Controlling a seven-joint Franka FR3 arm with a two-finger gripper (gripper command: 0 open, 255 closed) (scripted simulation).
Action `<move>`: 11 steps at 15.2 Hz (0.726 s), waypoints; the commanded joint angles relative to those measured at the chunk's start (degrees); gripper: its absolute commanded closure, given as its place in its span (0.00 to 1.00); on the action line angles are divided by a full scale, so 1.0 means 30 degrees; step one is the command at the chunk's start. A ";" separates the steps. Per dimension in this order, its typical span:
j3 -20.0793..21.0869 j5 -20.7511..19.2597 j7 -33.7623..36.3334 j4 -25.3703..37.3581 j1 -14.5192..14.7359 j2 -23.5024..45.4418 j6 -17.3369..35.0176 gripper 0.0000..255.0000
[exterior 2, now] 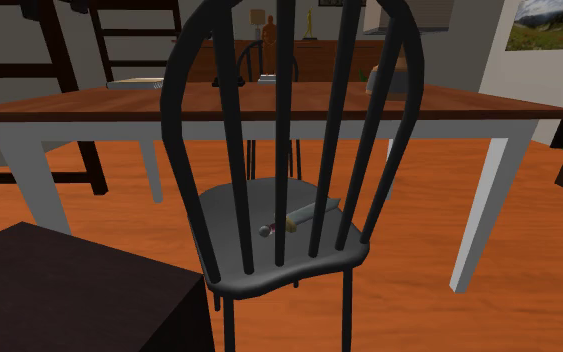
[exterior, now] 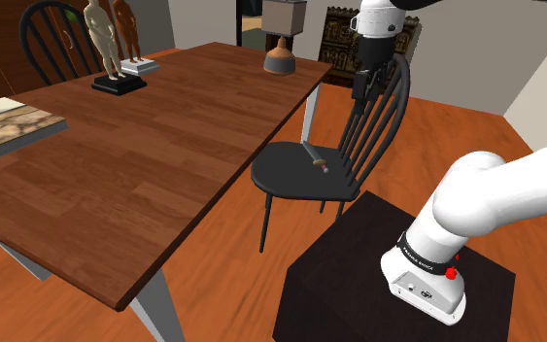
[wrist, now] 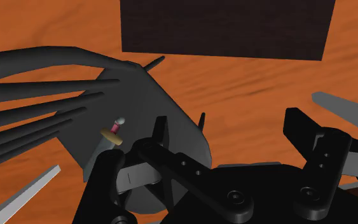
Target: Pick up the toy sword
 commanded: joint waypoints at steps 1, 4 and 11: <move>0.0000 0.0000 0.0000 0.0000 0.0000 0.0000 0.0000 0.00; -0.0704 -0.0232 -0.0133 -0.0348 -0.0420 0.1376 0.1750 0.00; -0.2329 -0.0456 -0.0534 -0.0303 -0.1259 0.5275 0.5642 0.00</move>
